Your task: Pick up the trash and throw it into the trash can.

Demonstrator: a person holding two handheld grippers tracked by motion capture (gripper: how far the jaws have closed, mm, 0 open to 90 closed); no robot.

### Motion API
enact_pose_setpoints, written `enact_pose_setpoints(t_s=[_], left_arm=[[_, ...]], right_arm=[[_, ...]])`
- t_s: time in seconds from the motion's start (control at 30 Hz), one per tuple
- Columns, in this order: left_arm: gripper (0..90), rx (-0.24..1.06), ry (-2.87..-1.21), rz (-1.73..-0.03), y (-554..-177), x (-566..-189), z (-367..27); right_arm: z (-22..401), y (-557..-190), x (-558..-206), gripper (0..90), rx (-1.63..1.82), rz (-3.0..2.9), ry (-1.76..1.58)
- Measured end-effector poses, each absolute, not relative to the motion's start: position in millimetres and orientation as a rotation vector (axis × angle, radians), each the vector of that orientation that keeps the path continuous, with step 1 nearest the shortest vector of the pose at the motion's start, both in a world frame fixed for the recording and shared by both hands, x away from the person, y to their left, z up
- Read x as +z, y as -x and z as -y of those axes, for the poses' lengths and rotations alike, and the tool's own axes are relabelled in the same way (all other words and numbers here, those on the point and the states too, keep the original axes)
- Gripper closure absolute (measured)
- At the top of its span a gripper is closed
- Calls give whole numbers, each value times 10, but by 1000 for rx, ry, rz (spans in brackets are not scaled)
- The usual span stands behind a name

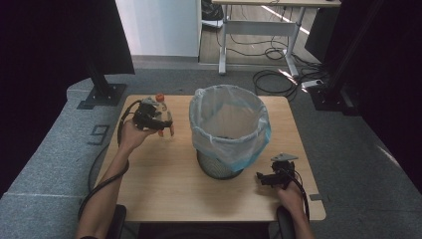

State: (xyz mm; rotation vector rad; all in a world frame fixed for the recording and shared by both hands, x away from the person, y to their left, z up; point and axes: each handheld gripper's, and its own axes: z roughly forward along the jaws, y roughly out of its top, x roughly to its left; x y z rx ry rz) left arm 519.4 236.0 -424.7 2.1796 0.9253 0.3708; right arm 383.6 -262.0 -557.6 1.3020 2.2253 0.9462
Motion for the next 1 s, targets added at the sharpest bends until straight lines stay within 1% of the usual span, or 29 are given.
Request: enact_pose_setpoints(t_s=[0.17, 0.57, 1.0], left_arm=[[280, 360, -2172, -924, -5175, -4150, -2356], [280, 382, -2181, -898, -5108, -3839, -2340], [280, 360, -2167, -881, -5085, -3568, -2332]], right_arm=[[2618, -3835, -5577, 0, 946, -2225, -1303], [2618, -3834, -5576, 0, 945, -2225, -1302], [2616, -3834, -5576, 0, 946, -2224, -1304]])
